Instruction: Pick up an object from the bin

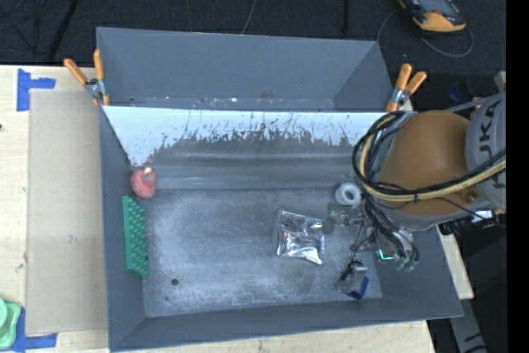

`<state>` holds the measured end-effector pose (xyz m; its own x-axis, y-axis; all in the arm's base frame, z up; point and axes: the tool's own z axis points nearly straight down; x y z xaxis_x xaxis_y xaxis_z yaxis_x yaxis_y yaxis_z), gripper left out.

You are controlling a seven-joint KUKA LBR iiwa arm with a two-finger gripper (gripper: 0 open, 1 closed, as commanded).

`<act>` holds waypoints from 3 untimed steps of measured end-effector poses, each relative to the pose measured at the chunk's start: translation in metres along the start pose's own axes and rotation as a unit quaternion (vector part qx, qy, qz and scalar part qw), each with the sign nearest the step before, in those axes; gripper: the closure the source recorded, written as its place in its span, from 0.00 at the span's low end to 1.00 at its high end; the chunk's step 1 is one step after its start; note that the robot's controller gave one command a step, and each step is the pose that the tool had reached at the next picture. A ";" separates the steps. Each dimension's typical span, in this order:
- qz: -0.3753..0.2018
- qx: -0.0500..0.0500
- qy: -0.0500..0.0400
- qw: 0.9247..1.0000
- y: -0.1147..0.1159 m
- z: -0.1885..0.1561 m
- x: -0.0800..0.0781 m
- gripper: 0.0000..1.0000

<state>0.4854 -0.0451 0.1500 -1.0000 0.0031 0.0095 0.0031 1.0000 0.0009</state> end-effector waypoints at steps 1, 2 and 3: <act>-0.028 0.000 -0.005 1.000 0.032 0.028 -0.036 0.00; -0.005 0.000 -0.002 1.000 0.040 0.083 -0.037 0.00; -0.007 0.001 -0.005 1.000 0.040 0.080 -0.039 1.00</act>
Offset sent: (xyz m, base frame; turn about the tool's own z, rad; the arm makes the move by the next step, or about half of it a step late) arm 0.0355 0.0302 -0.0263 -0.0526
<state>0.5238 -0.0051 0.0699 -0.9999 -0.0103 -0.0014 -0.0103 0.9999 -0.0001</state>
